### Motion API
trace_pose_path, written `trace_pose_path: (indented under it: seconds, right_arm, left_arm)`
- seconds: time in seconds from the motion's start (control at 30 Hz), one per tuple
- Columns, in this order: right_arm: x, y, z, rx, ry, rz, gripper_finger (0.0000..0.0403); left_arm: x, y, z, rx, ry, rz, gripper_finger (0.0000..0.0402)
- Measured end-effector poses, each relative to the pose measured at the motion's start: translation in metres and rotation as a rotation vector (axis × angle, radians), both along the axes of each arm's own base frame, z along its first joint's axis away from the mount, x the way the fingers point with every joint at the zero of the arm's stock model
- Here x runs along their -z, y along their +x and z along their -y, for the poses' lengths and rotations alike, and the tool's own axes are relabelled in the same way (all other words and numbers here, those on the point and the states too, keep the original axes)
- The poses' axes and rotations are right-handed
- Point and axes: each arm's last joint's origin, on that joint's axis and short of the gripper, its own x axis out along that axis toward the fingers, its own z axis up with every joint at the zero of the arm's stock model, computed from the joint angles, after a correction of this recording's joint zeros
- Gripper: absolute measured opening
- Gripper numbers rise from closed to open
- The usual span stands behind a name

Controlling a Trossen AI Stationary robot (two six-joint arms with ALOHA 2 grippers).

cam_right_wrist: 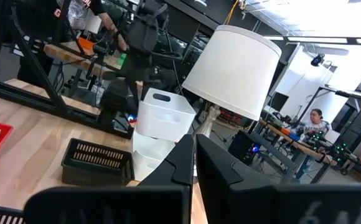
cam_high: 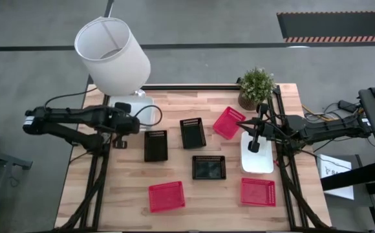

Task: Stack baskets by color
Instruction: Stack the bottom white bin on top of the top white bin

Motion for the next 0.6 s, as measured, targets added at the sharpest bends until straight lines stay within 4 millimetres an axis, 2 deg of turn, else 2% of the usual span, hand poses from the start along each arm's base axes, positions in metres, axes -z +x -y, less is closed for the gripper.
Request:
trace_pose_path:
  seconds: [0.4, 0.6]
  right_arm:
    - [0.000, 0.000, 0.000, 0.000, 0.004, -0.002, 0.0009]
    - [0.001, 0.000, 0.000, -0.001, 0.011, -0.004, 0.0009]
  left_arm:
    - [0.005, 0.000, -0.025, -0.036, -0.075, -0.013, 0.0000]
    - [0.010, -0.002, -0.031, -0.036, -0.136, -0.022, 0.0000]
